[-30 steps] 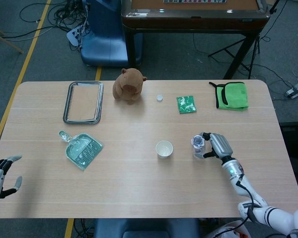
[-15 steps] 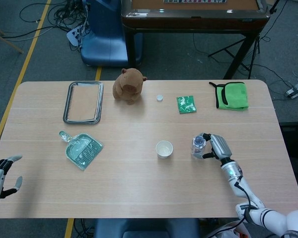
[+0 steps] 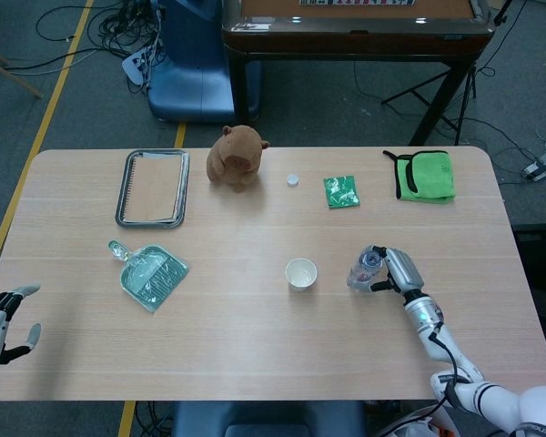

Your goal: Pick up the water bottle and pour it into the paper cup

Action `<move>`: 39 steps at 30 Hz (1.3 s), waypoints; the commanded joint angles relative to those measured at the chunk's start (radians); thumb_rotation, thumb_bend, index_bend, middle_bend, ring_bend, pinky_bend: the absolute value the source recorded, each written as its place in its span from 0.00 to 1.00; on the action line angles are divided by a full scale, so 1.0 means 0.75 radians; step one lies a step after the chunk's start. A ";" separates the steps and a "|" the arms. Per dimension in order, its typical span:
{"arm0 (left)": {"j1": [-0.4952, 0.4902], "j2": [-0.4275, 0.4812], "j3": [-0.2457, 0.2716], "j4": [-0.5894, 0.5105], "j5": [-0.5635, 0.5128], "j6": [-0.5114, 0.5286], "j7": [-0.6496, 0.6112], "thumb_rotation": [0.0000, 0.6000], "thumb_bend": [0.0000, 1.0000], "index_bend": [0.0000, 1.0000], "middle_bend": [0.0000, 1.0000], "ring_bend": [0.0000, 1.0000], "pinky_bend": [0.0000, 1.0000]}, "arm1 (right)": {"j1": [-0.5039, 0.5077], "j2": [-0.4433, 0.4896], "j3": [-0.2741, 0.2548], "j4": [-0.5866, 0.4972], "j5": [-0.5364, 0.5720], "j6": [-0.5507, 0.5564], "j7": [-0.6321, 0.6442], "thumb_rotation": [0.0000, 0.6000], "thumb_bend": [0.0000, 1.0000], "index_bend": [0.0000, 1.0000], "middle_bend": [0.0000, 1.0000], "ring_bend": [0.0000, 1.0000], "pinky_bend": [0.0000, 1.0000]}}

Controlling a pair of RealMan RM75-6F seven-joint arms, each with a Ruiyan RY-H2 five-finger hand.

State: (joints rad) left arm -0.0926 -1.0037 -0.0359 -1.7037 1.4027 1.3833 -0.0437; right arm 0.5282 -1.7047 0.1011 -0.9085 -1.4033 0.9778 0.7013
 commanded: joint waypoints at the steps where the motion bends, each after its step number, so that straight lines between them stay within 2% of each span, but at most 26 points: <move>1: 0.000 0.001 0.000 -0.001 0.000 0.001 -0.001 1.00 0.39 0.20 0.21 0.20 0.60 | 0.002 0.009 -0.008 -0.007 -0.010 -0.011 0.012 1.00 0.00 0.58 0.41 0.31 0.38; 3: 0.001 0.001 0.000 -0.001 0.001 0.003 -0.002 1.00 0.39 0.20 0.21 0.20 0.60 | 0.003 0.018 -0.014 -0.014 -0.018 -0.020 0.016 1.00 0.00 0.54 0.37 0.27 0.38; 9: 0.000 0.000 -0.001 0.001 -0.004 -0.001 -0.002 1.00 0.39 0.20 0.21 0.20 0.60 | 0.013 0.076 -0.033 -0.073 -0.035 -0.053 -0.022 1.00 0.00 0.30 0.21 0.16 0.37; 12: -0.001 0.000 -0.001 0.003 -0.005 -0.002 -0.003 1.00 0.39 0.20 0.21 0.20 0.60 | 0.014 0.119 -0.033 -0.123 -0.033 -0.060 -0.071 1.00 0.00 0.23 0.17 0.12 0.34; 18: -0.002 -0.002 0.000 0.003 -0.004 -0.003 0.003 1.00 0.39 0.20 0.21 0.20 0.60 | 0.004 0.220 -0.022 -0.267 -0.006 -0.059 -0.179 1.00 0.00 0.19 0.14 0.10 0.32; 24: -0.002 -0.002 0.000 0.003 -0.005 -0.003 0.006 1.00 0.39 0.20 0.21 0.20 0.60 | -0.014 0.366 -0.019 -0.462 0.041 -0.061 -0.371 1.00 0.00 0.19 0.14 0.09 0.32; 31: -0.001 -0.002 0.000 -0.003 0.001 0.005 0.017 1.00 0.39 0.20 0.21 0.20 0.60 | -0.047 0.596 -0.024 -0.755 0.141 -0.068 -0.635 1.00 0.00 0.15 0.14 0.09 0.32; 35: 0.000 -0.003 0.001 -0.008 0.006 0.011 0.029 1.00 0.39 0.20 0.21 0.20 0.60 | -0.082 0.727 -0.032 -0.920 0.204 -0.036 -0.763 1.00 0.00 0.15 0.14 0.09 0.32; 39: 0.001 0.001 0.004 -0.016 0.023 0.023 0.036 1.00 0.39 0.20 0.21 0.20 0.60 | -0.137 0.852 -0.038 -1.091 0.284 0.036 -0.878 1.00 0.00 0.10 0.14 0.08 0.32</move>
State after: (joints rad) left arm -0.0920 -1.0039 -0.0337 -1.7143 1.4176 1.3984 -0.0183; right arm 0.4567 -1.1258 0.0779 -1.6578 -1.2339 0.9686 0.0996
